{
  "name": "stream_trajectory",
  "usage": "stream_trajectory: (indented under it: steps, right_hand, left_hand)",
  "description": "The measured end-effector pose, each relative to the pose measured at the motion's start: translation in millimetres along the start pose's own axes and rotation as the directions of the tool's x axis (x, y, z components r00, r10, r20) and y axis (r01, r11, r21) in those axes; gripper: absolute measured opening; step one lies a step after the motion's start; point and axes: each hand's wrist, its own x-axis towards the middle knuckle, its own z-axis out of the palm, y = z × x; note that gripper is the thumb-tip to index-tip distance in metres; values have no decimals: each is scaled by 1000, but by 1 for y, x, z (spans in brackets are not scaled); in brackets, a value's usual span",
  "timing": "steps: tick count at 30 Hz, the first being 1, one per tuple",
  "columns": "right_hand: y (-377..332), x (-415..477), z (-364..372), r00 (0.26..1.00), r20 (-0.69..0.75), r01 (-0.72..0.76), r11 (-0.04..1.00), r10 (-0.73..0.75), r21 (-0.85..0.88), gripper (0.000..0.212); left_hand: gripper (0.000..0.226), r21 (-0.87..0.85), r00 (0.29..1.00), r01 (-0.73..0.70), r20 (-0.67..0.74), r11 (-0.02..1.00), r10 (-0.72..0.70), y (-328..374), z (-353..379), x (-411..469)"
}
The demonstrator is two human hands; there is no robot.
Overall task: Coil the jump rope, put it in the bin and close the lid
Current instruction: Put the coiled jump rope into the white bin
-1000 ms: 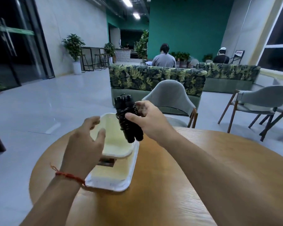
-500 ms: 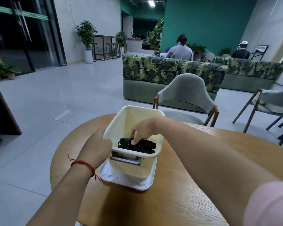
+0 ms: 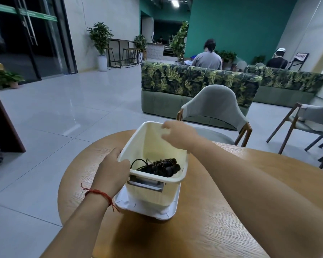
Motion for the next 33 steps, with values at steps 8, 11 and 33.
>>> stream_trajectory:
  steps: [8, 11, 33]
  right_hand:
    - [41, -53, 13, 731, 466, -634, 245, 499, 733, 53]
    - [47, -75, -1, 737, 499, -631, 200, 455, 749, 35]
    - [119, -233, -41, 496, 419, -74, -444, 761, 893, 50]
  left_hand:
    - [49, -28, 996, -73, -59, 997, 71, 9, 8, -10]
    - [51, -11, 985, -168, -50, 986, 167, 21, 13, -16]
    - [84, 676, 914, -385, 372, 629, 161, -50, 134, -51]
